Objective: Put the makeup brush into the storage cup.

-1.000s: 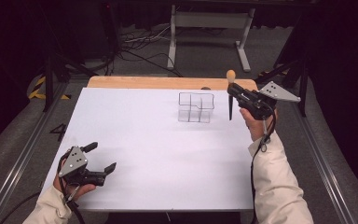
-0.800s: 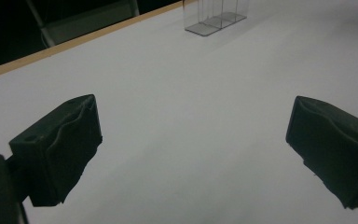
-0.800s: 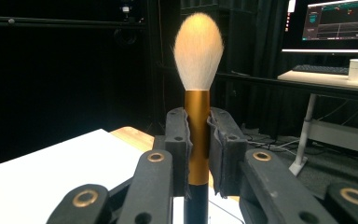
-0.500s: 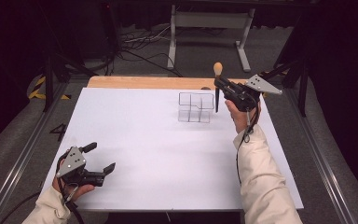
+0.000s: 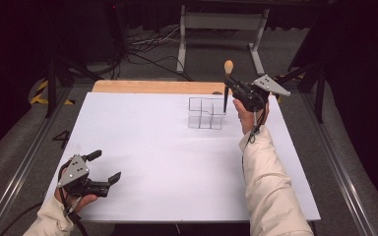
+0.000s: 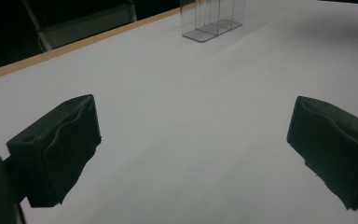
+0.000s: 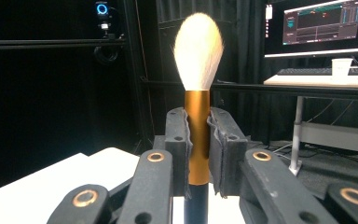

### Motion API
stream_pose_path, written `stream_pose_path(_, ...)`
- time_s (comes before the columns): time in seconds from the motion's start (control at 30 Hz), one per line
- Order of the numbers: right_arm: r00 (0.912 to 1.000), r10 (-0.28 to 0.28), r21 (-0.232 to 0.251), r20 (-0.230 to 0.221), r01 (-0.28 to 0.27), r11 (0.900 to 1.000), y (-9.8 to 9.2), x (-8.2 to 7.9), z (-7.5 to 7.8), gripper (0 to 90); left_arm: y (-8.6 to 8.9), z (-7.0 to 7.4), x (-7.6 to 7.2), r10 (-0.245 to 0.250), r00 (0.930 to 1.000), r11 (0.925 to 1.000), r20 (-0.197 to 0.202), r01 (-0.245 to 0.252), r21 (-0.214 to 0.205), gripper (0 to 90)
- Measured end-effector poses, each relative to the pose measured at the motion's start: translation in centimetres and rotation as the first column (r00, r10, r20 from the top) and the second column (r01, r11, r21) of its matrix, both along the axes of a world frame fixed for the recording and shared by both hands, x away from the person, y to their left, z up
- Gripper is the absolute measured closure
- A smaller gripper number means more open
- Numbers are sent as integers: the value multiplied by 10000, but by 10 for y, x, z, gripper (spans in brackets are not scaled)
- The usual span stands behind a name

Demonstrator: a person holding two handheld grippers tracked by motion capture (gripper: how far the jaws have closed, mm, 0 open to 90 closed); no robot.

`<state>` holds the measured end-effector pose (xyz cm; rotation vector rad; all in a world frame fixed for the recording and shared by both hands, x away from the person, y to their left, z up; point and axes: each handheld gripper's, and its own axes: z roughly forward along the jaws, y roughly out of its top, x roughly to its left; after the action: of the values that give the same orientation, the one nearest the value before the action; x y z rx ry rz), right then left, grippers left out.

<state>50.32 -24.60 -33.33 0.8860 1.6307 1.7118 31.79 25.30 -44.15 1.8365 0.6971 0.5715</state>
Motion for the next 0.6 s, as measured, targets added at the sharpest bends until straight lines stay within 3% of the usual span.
stream_pose_path(0.6,9987,-455,18,-248,456,9990,7,22,-14,794,2,1,-3,-164,9998,9998,74,164,-126,26)
